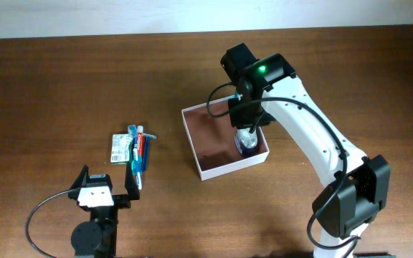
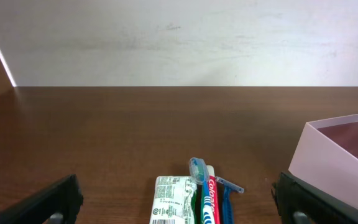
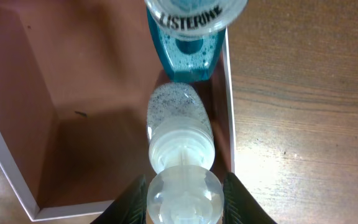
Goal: Pack container
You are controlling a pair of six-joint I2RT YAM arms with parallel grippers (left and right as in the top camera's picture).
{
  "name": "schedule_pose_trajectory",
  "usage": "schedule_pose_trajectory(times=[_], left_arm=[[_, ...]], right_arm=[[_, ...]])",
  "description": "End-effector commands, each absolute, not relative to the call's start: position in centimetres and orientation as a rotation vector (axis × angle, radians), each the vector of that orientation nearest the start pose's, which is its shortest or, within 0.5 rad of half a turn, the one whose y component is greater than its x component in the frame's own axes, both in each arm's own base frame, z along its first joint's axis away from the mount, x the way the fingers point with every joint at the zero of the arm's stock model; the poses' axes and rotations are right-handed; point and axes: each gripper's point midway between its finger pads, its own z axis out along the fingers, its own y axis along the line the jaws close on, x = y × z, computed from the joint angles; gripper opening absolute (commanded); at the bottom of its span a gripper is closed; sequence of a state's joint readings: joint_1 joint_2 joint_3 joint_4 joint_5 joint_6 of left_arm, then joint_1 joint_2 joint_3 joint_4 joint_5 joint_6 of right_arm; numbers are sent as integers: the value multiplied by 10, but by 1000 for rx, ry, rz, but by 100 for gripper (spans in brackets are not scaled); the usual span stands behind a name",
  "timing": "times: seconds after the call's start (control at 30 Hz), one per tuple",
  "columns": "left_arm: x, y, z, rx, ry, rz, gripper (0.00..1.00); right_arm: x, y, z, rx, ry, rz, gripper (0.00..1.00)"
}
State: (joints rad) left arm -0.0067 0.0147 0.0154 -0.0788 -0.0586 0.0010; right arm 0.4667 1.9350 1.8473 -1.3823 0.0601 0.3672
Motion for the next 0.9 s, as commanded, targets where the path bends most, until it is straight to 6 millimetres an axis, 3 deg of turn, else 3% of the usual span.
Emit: schedule_pose_trajectory(times=[0.0,0.87], left_arm=[[246,8,157,-21,1647,49,99],[246,8,157,-21,1647,49,100]], right_arm=[[348,162,159,-138,3014,-49,31],[364,161,162,-325,2931,-93,31]])
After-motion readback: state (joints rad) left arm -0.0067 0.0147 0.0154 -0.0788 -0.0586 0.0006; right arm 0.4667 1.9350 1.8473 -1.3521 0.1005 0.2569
